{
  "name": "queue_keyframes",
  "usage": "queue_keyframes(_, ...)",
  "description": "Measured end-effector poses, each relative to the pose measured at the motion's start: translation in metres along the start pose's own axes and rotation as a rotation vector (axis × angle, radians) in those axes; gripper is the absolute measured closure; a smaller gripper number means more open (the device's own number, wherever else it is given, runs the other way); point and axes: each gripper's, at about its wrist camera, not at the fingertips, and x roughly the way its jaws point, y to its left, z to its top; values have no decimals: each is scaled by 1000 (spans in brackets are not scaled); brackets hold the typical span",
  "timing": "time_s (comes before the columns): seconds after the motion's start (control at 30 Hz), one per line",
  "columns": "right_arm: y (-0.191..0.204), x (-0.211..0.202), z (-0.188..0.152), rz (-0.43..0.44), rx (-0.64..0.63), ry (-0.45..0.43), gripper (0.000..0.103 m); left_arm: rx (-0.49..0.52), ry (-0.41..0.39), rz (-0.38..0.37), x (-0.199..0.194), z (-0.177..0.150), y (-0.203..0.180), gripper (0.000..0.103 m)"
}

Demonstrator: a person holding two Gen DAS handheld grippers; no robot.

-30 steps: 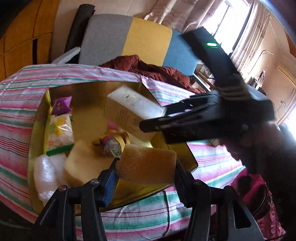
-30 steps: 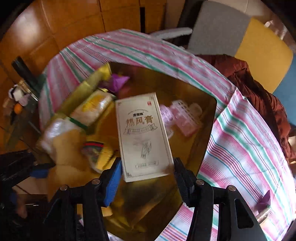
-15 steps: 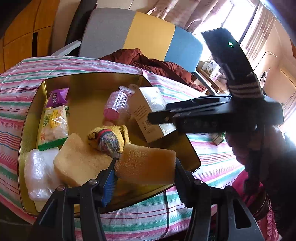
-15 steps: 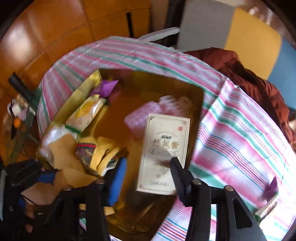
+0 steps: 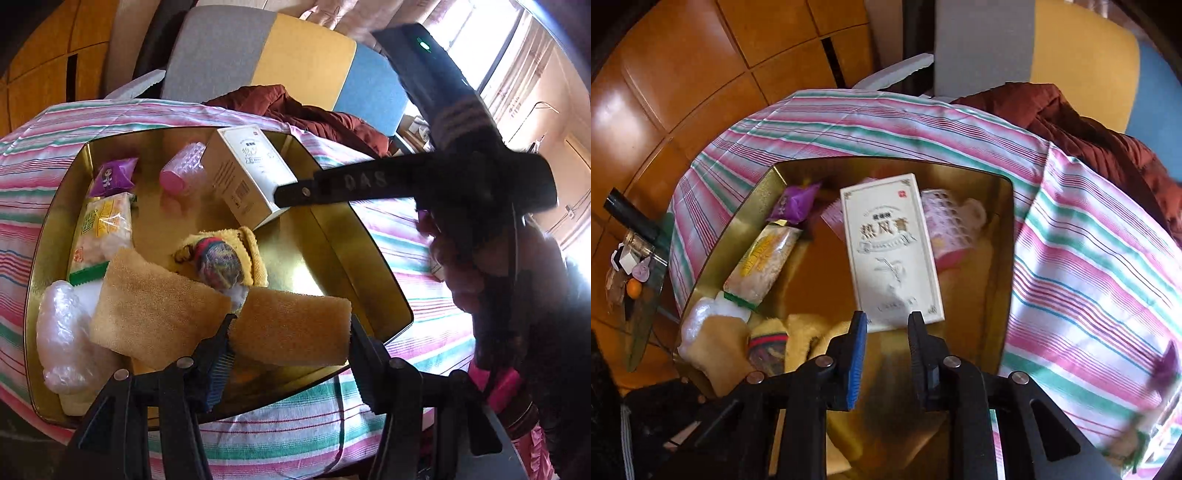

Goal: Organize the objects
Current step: 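Place tan sponge in tray with left tool while right tool drops white box, then withdraw both open tools from the tray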

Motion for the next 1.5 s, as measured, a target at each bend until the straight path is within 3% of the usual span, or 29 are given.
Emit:
queue_keyframes(0.2, -3, -19, -16, -31, 22, -42, 55, -32, -11, -43, -4, 5, 4, 40)
queue_keyframes(0.33, -8, -30, -25, -60, 54, -75, 46, -33, -20, -78, -10, 8, 1, 26)
queue_keyframes(0.47, -14, -44, -35, -66, 98, -113, 42, -34, -55, -51, -20, 11, 1, 23)
queue_keyframes(0.57, -17, -55, -44, -65, 132, -142, 37, -36, -81, 10, -29, 12, 4, 23)
queue_keyframes(0.7, -14, -68, -56, -90, 161, -186, 19, -19, -119, 152, -41, 14, 4, 23)
queue_keyframes(0.77, -11, -72, -61, -95, 161, -203, 15, -7, -144, 224, -48, 15, 2, 23)
queue_keyframes(0.83, -6, -76, -66, -101, 157, -215, 3, 13, -175, 272, -55, 17, -2, 23)
queue_keyframes(1.07, 9, -79, -81, -159, 113, -230, 0, 50, -212, 365, -65, 19, -5, 23)
queue_keyframes(1.5, -13, -94, -95, -223, 179, -262, 0, 89, -200, 414, -61, 12, -17, 23)
